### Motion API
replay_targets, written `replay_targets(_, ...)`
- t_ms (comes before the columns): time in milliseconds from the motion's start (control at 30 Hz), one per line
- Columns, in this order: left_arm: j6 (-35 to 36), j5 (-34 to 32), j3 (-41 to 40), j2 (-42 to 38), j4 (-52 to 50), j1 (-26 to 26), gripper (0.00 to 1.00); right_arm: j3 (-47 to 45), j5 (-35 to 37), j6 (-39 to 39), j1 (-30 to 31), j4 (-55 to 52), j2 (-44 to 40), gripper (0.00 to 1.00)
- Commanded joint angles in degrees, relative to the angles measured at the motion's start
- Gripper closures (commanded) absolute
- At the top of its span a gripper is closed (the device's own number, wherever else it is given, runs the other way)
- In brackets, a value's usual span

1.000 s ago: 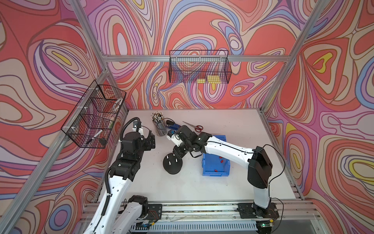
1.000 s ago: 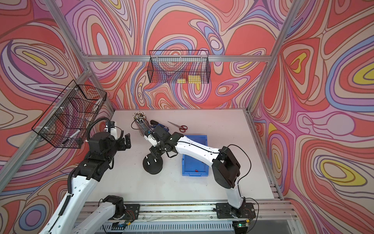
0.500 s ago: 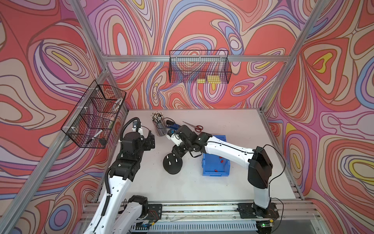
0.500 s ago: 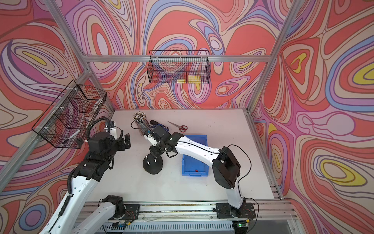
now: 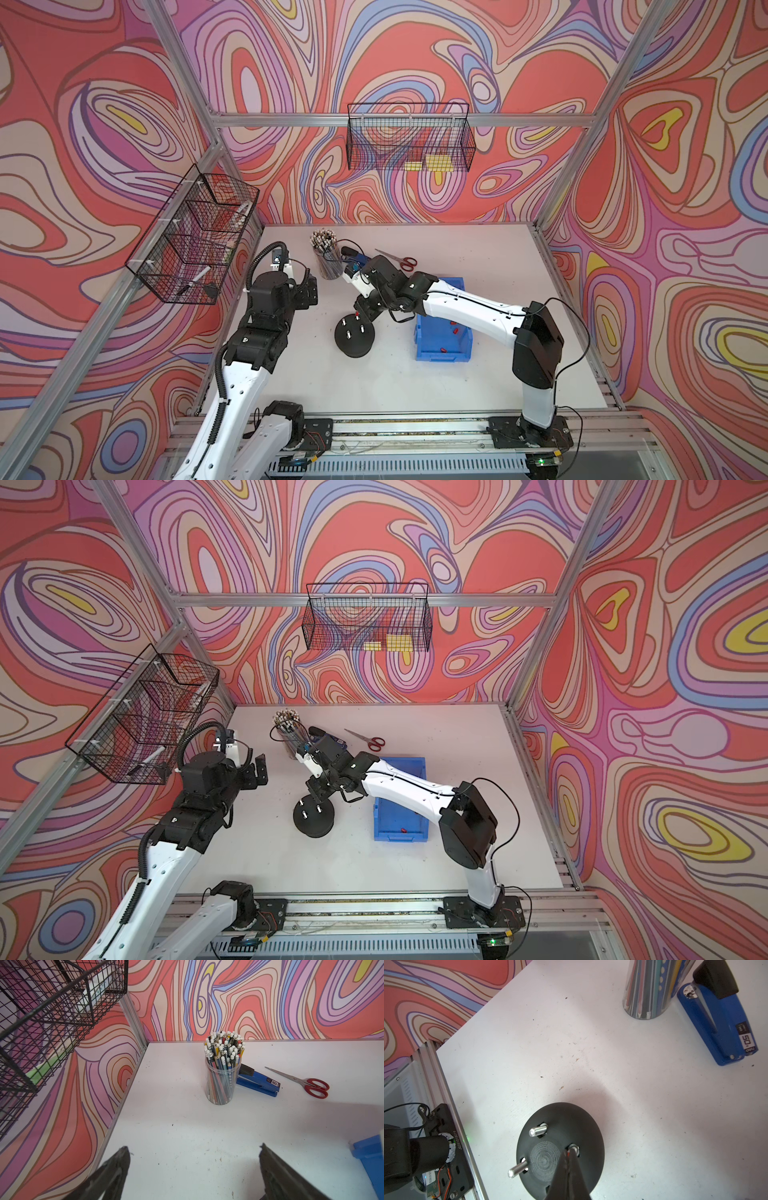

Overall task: Cover the protruding screws with screw protection sleeves
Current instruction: Attach the screw protection sleeve to the screw.

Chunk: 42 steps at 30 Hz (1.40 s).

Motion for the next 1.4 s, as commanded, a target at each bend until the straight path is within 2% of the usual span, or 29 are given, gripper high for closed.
replay_targets(0, 0.24, -0.47, -0.50, -0.51, 1.28, 0.52, 0.03, -1.28, -0.74, 0.25, 0.33, 0.62, -1.03, 0.97)
replay_targets(400, 0.23, 0.05, -0.34, -0.12, 1.27, 0.52, 0.03, -2.36, -3.02, 1.15, 0.33, 1.98, -0.09, 0.99)
replay_targets(667, 0.24, -0.04, -0.29, -0.09, 1.19, 0.55, 0.03, -2.36, -0.77, 1.35, 0.39, 1.18, 0.79, 0.98)
replay_targets(1167, 0.19, 0.16, -0.30, 0.03, 1.10, 0.60, 0.03, -3.04, -1.59, 1.55, 0.36, 1.66, 1.83, 0.97)
replay_targets(1300, 0.17, 0.40, -0.31, 0.02, 1.19, 0.60, 0.03, -2.25, -1.48, 1.73, 0.37, 1.66, 1.44, 0.93)
replay_targets(1367, -0.06, 0.97, -0.16, 0.11, 1.21, 0.60, 0.03, -1.01, -1.42, 1.99, 0.33, 1.52, 0.83, 0.86)
